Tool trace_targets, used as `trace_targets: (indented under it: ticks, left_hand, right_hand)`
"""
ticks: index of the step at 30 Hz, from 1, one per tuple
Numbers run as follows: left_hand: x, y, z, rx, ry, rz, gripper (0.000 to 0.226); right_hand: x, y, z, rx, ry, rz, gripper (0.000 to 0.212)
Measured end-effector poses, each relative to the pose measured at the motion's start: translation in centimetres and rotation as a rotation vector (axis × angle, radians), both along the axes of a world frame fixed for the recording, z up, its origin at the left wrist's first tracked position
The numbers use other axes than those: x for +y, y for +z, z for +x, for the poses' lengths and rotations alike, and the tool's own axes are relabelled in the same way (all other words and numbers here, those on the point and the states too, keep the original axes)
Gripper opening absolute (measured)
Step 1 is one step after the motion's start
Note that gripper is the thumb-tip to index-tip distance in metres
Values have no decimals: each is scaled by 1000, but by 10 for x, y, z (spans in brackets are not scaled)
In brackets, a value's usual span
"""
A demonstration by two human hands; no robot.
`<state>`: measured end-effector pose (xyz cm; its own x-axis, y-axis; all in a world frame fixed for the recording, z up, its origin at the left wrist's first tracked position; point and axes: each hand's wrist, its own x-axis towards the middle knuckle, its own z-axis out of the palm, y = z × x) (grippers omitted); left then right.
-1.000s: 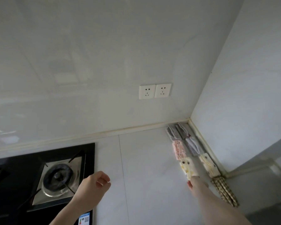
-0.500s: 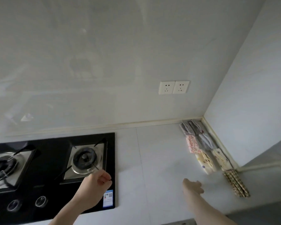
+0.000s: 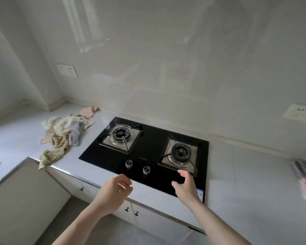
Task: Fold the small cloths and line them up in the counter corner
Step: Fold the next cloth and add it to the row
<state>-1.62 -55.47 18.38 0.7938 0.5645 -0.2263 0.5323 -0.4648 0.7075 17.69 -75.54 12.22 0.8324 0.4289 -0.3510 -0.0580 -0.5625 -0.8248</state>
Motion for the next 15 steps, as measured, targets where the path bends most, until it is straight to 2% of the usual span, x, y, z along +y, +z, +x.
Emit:
trace_targets:
  ticks: [7, 15]
  left_hand:
    - [82, 3, -70, -30, 161, 19, 7]
    - [170, -13, -101, 28, 321, 23, 8]
  right_hand:
    - [117, 33, -60, -11, 354, 32, 48]
    - [229, 32, -59, -2, 584, 36, 42]
